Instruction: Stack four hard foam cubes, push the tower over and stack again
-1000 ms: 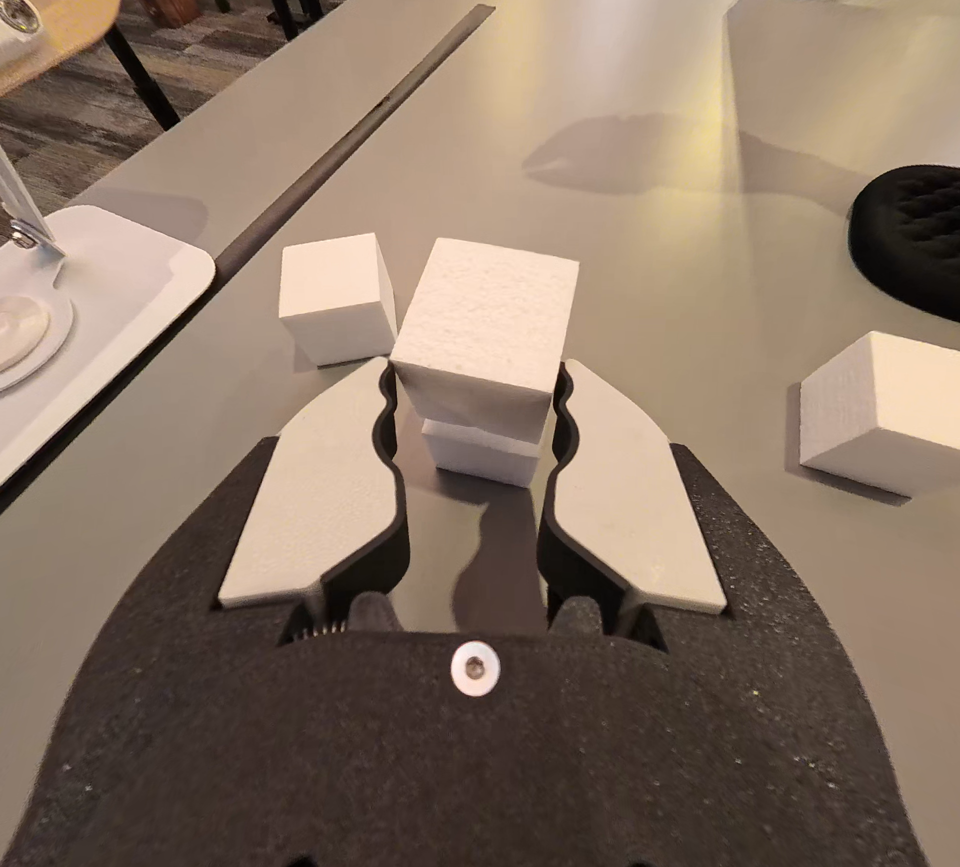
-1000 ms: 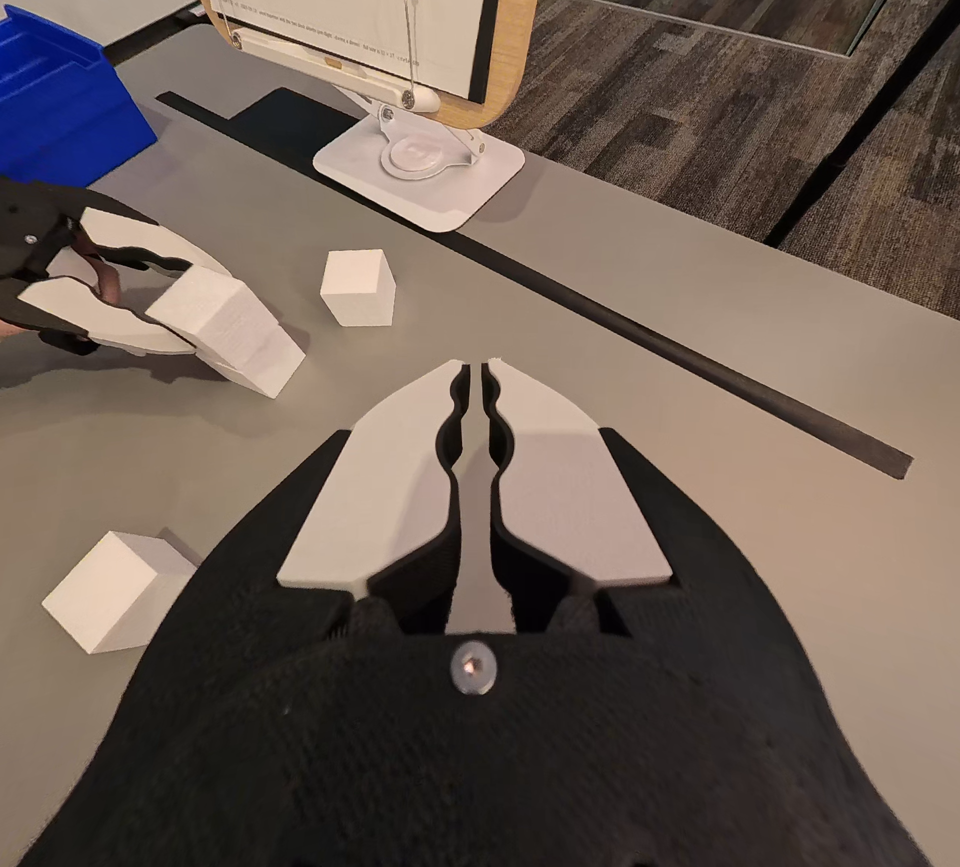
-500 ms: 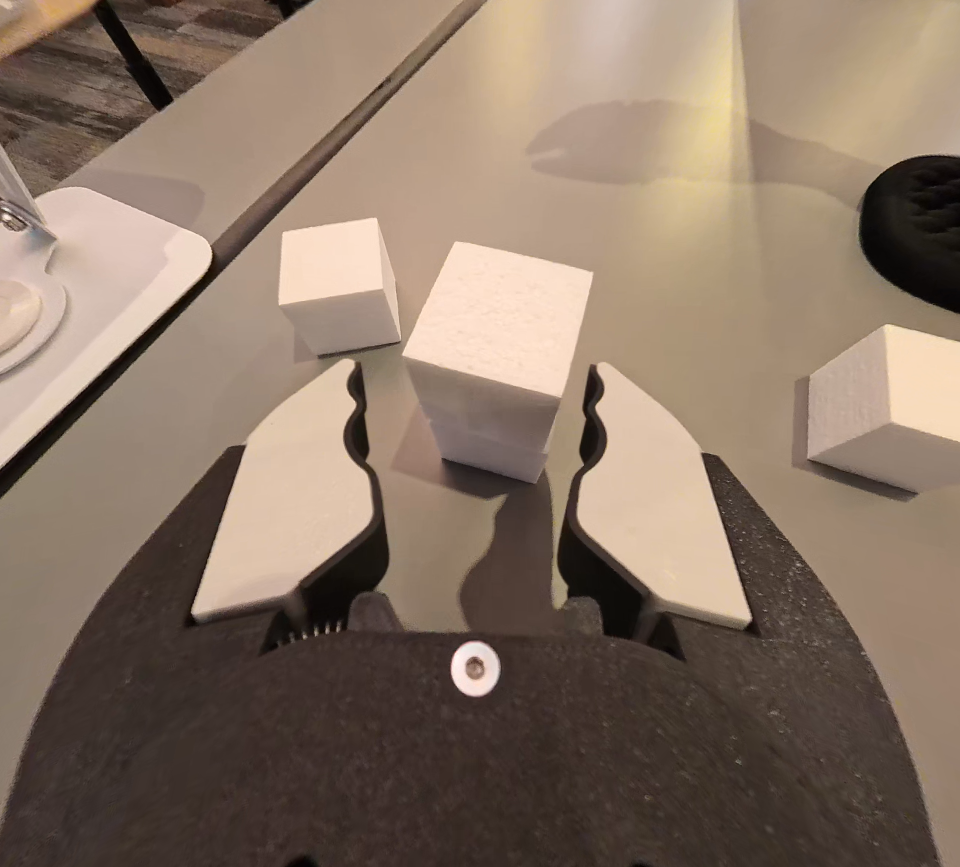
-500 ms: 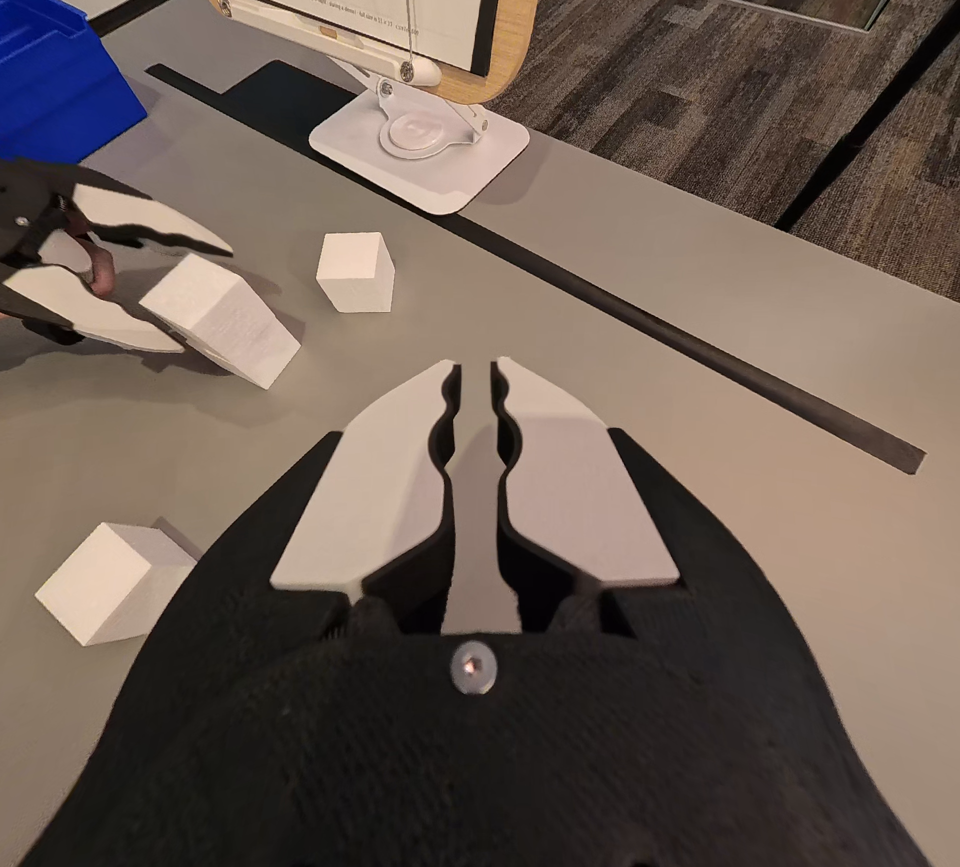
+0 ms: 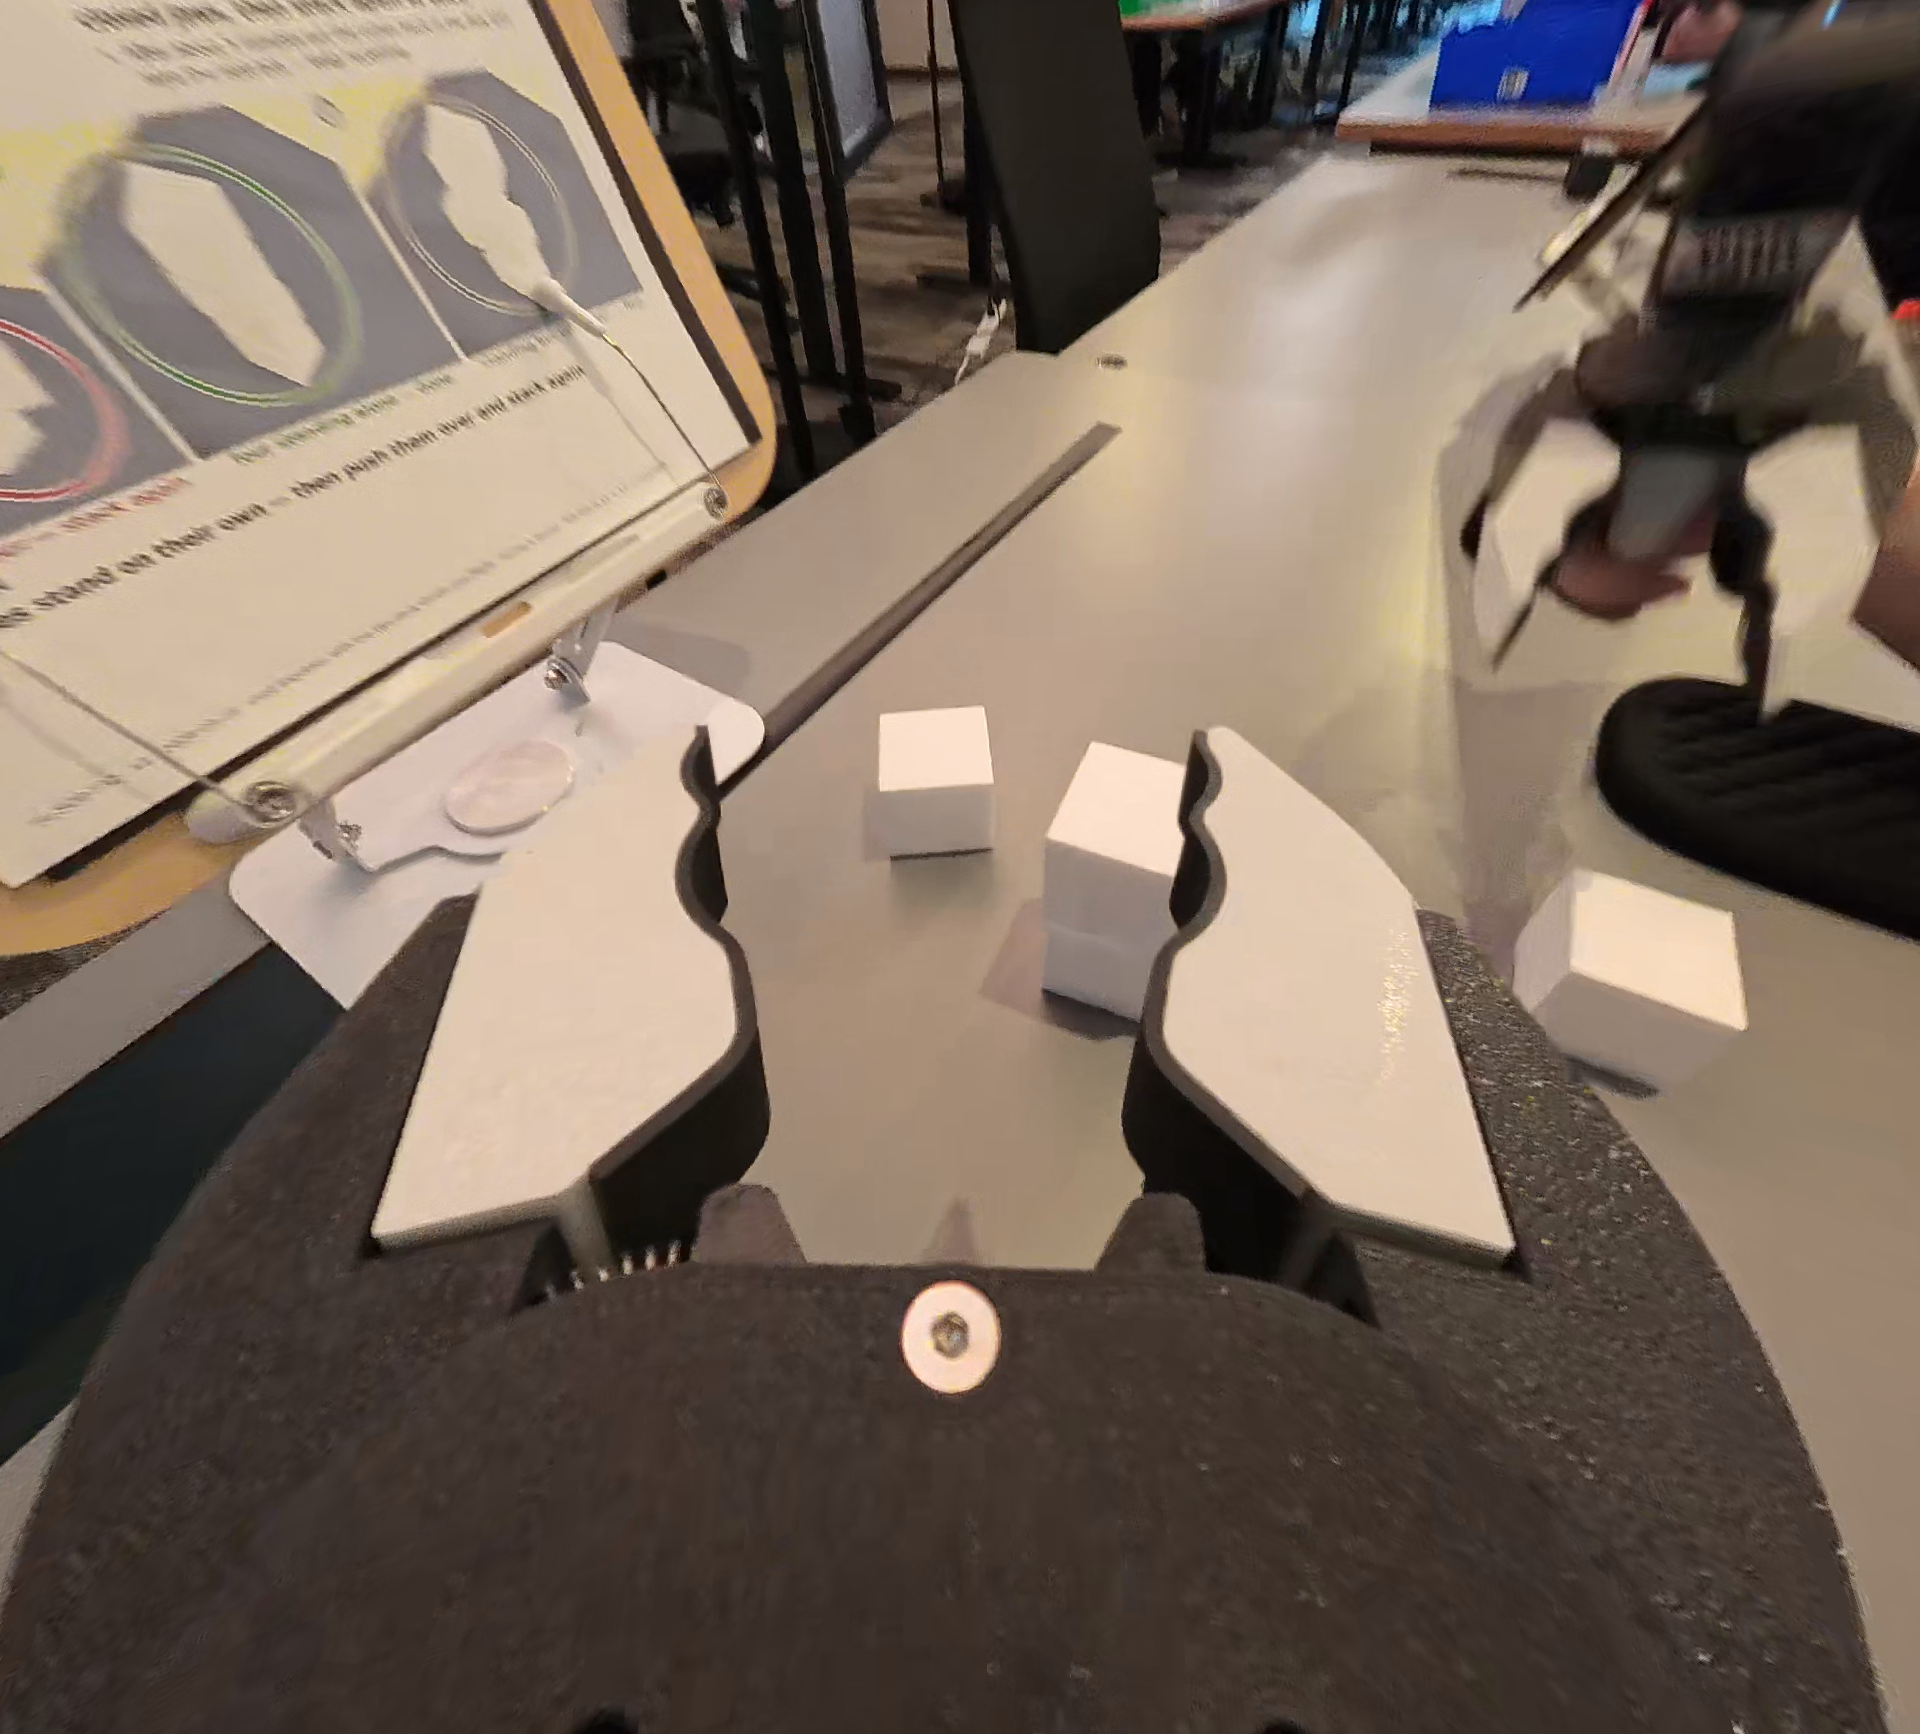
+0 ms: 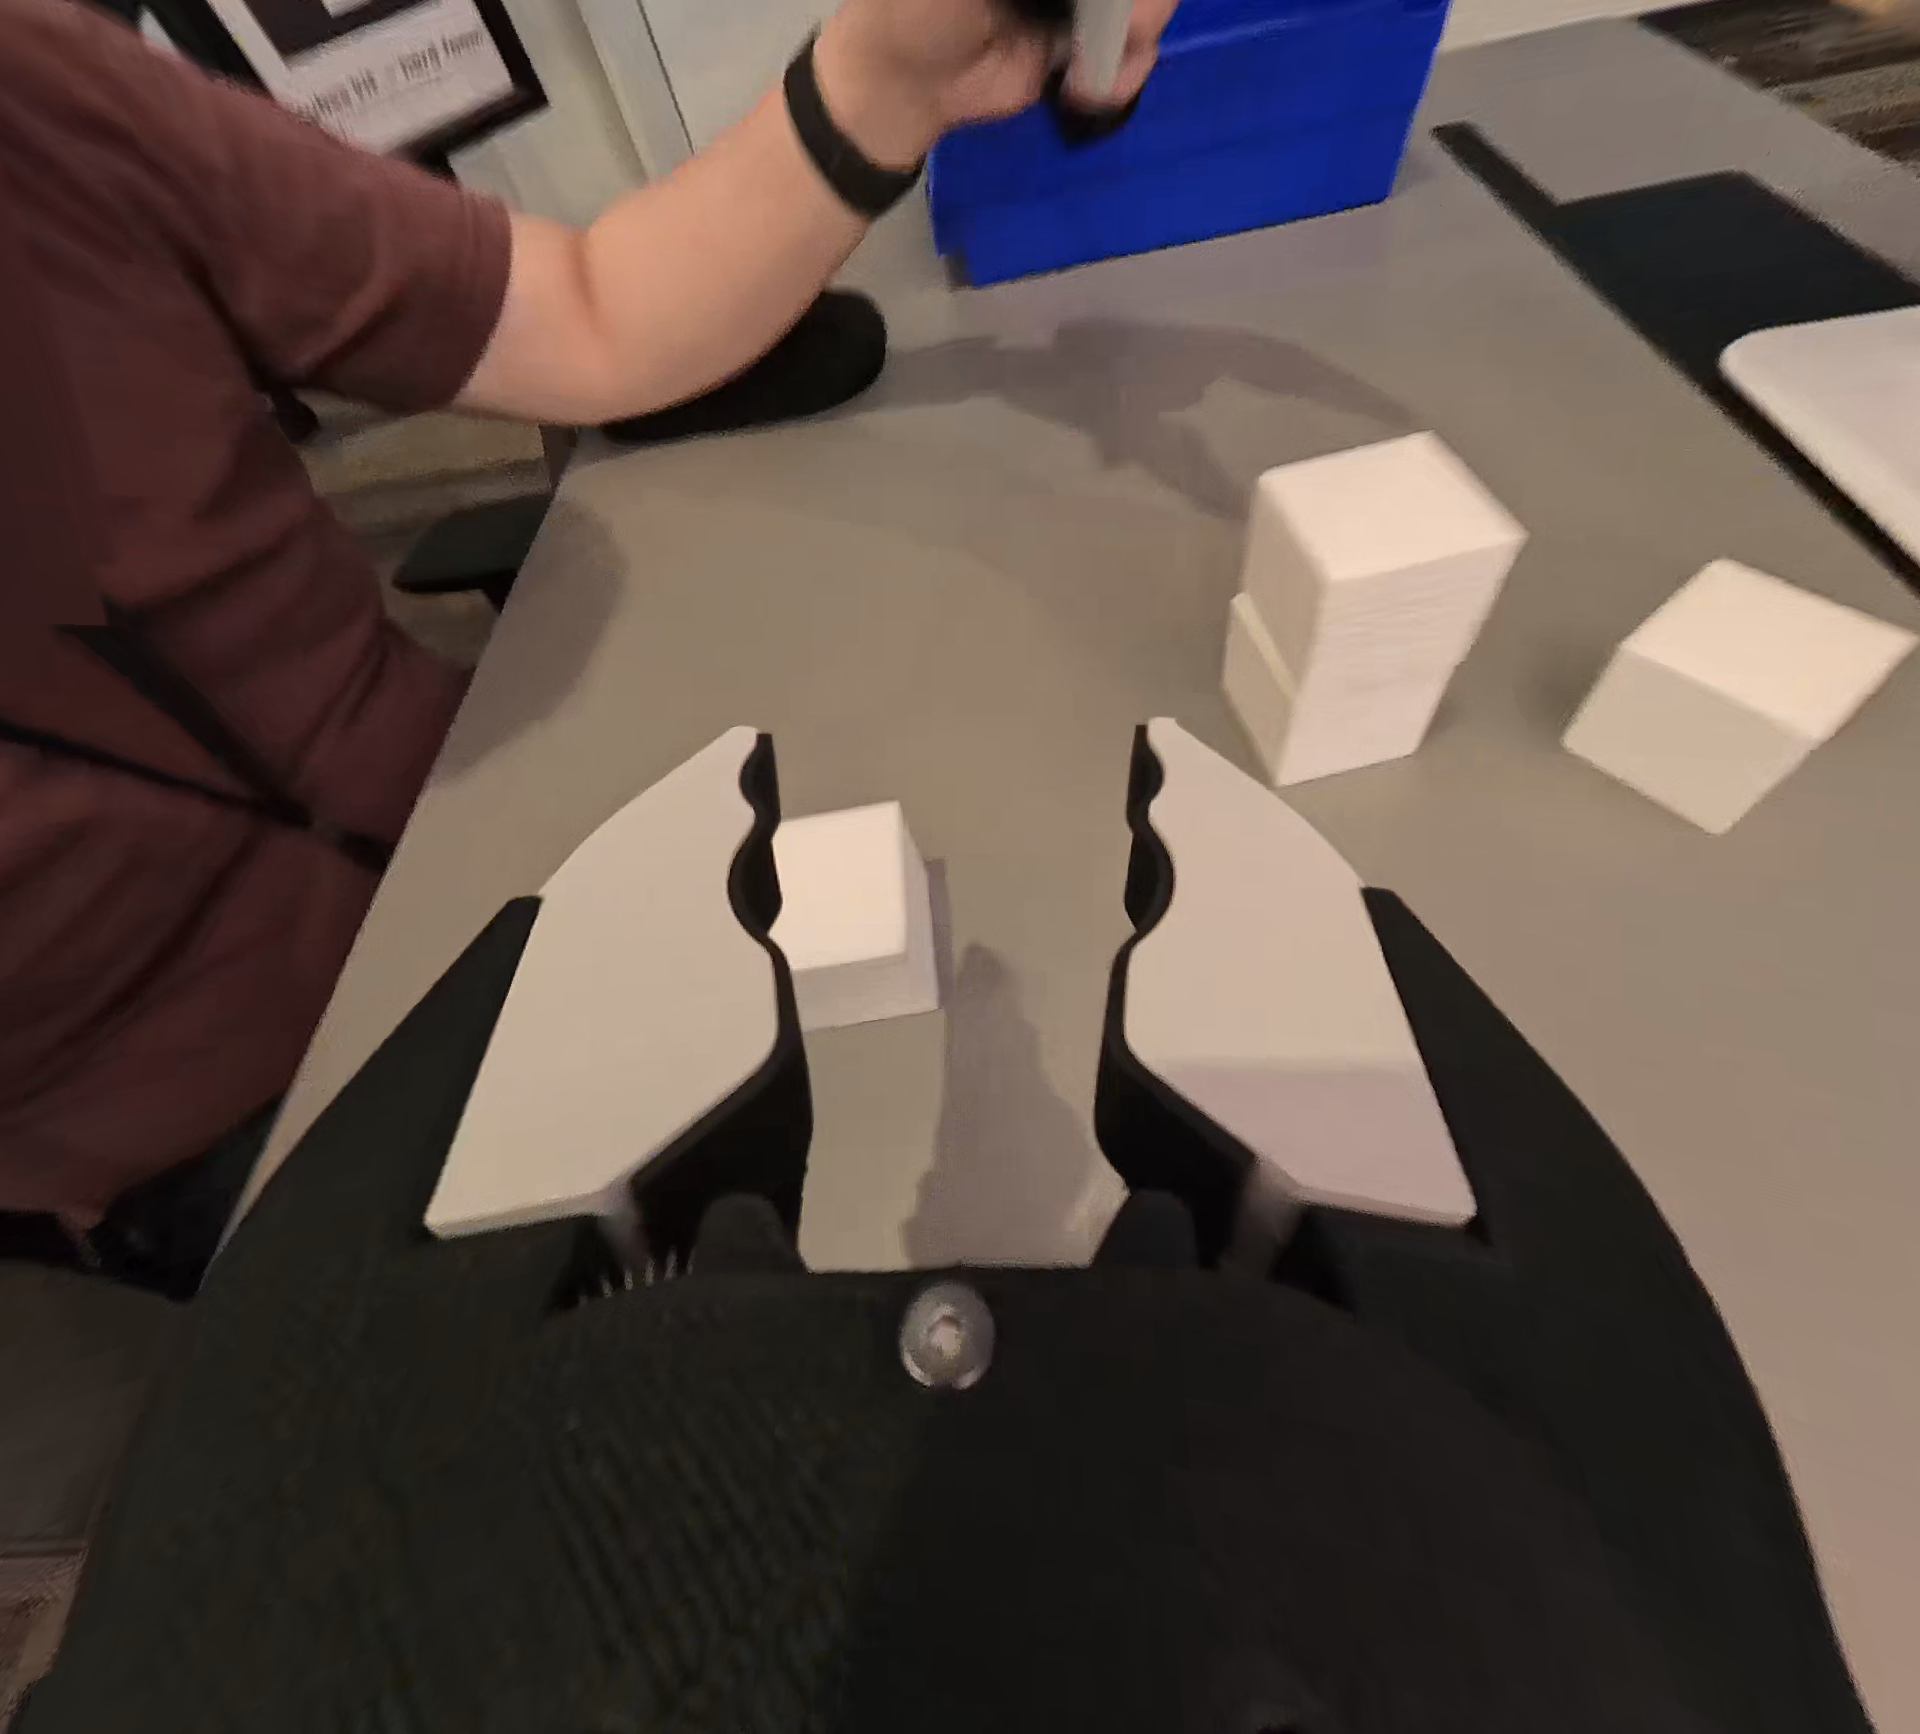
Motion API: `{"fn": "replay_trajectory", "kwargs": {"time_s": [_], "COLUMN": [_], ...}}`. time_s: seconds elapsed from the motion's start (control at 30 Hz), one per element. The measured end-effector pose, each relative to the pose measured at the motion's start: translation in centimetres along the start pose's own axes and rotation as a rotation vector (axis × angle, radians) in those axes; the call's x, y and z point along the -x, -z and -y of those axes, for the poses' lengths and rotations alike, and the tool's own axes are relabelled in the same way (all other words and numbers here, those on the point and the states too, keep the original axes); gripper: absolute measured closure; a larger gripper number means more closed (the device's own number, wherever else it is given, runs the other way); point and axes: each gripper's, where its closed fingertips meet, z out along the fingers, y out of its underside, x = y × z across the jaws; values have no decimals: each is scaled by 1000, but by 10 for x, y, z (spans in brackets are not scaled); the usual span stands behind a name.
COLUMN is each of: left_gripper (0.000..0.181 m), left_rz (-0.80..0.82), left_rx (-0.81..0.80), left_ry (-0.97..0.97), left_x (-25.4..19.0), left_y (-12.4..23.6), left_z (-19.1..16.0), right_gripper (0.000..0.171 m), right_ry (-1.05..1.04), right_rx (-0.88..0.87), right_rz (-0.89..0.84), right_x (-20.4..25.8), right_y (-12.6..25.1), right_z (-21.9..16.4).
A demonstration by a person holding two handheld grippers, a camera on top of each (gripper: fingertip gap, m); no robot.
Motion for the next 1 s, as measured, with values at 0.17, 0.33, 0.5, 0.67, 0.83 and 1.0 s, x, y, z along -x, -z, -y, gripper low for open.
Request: {"fn": "replay_trajectory", "kwargs": {"time_s": [0.17,0.33,0.5,0.67,0.83,1.0], "left_gripper": [99,101,98,97,98,98], "left_rz": [-1,26,32,35,27,43], "left_rx": [-97,-133,-90,-88,-79,-41], "left_ry": [39,16,1,4,16,10], "left_x": [7,9,7,8,8,12], "left_y": [22,32,31,31,29,27], "left_z": [22,29,25,26,23,13], "right_gripper": [99,93,113,113,113,113], "right_ry": [81,87,83,116,195,185], "right_rx": [161,270,264,246,89,-39], "right_rz": [-25,-60,-60,-61,-99,-113], "right_x": [32,34,33,24,-12,-63], "right_y": [-36,-54,-53,-43,-28,-33], "right_z": [-59,-91,-90,-63,44,105]}}
